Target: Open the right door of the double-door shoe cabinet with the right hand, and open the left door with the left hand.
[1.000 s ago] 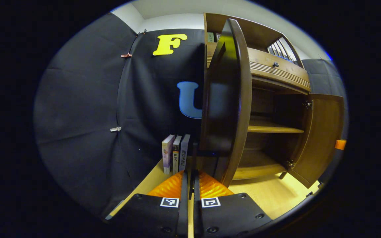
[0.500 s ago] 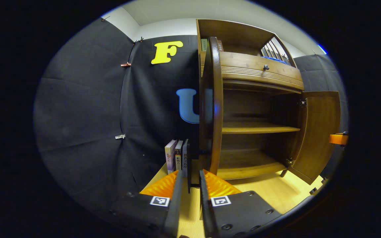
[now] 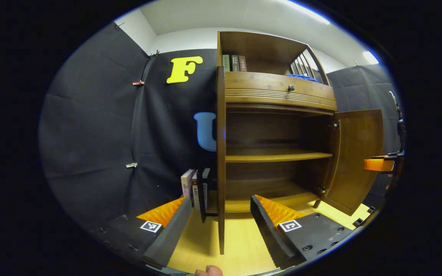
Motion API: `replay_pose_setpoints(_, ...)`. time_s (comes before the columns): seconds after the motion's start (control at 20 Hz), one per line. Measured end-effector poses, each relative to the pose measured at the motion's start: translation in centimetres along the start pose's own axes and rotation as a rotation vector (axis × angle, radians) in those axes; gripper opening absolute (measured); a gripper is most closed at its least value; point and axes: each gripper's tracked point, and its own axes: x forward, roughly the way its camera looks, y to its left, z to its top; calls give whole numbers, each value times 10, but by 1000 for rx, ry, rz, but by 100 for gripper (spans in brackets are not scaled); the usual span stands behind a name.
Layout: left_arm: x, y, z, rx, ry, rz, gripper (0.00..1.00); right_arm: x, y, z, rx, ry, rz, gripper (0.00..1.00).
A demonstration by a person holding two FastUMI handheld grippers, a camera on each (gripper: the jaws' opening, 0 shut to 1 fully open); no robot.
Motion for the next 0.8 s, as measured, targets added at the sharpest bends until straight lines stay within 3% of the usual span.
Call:
replay_pose_setpoints(0.15,-1,-19,6,-11,-10,-34,95,-4,0,2,-7,-8,1,92)
replay_pose_setpoints(0.25,-1,-30,13,-3,-22,-48,94,-6,-2,5,-11,-14,-2,100)
replay_pose_setpoints(0.35,1,-39,18,7,-30,-61,95,-7,-1,8,-6,-17,0,100)
replay_pose_setpoints(0.45,3,-49,22,4,-36,-74,95,-8,0,12,-7,-28,0,92)
replay_pose_setpoints(0.5,4,-54,24,0,-39,-82,95,-8,1,13,-8,-33,1,92)
replay_pose_setpoints(0.55,4,-58,26,-2,-42,-87,95,-9,3,14,-7,-37,3,98)
replay_pose_setpoints(0.8,8,-77,35,4,-51,-109,96,-12,10,19,-18,-51,13,100)
